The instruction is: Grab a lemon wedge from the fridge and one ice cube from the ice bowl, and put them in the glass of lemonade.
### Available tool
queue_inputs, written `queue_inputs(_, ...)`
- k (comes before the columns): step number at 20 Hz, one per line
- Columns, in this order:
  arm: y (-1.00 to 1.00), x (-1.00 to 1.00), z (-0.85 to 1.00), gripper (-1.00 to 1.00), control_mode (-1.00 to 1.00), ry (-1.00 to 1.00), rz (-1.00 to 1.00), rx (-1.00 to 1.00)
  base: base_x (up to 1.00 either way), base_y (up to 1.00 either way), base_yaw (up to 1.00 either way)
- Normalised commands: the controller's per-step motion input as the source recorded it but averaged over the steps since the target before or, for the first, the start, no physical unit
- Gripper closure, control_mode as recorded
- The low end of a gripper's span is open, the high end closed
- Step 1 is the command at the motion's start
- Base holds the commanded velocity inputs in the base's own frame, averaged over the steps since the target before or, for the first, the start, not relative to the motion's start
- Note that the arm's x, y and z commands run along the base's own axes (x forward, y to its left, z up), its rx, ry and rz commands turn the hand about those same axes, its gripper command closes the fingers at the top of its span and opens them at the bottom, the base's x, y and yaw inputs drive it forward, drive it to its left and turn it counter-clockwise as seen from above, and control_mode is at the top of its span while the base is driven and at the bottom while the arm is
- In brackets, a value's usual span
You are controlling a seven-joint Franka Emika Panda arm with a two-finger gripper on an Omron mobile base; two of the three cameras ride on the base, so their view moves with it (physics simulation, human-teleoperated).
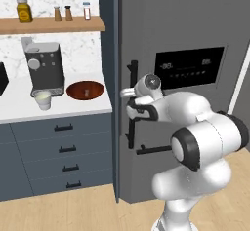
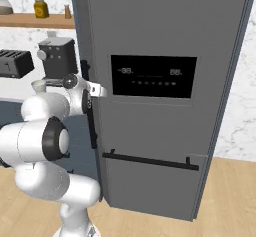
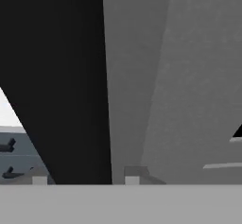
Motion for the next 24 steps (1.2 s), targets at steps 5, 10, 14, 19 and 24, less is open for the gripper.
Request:
queue_inputs(5, -1.00, -1.00, 0.28, 1.00, -1.00, 0.00, -0.27, 0.07, 0.00, 0.00, 0.00)
queue_inputs(10, -0.80, -1.00, 0.73, -1.00, -1.00, 0.00, -0.35, 0.03, 0.00, 0.00, 0.00)
queue_inputs(14, -0.74, -1.00, 1.00, -1.00, -1.00, -0.02, -0.39, 0.03, 0.00, 0.00, 0.00)
queue_inputs(19, -0.42, -1.00, 1.00, -1.00, -1.00, -0.01, -0.33, 0.05, 0.00, 0.00, 0.00)
queue_inputs(24, 0.68, -0.56, 1.00, -1.00, -1.00, -0.09, -0.24, -0.06, 0.00, 0.00, 0.00)
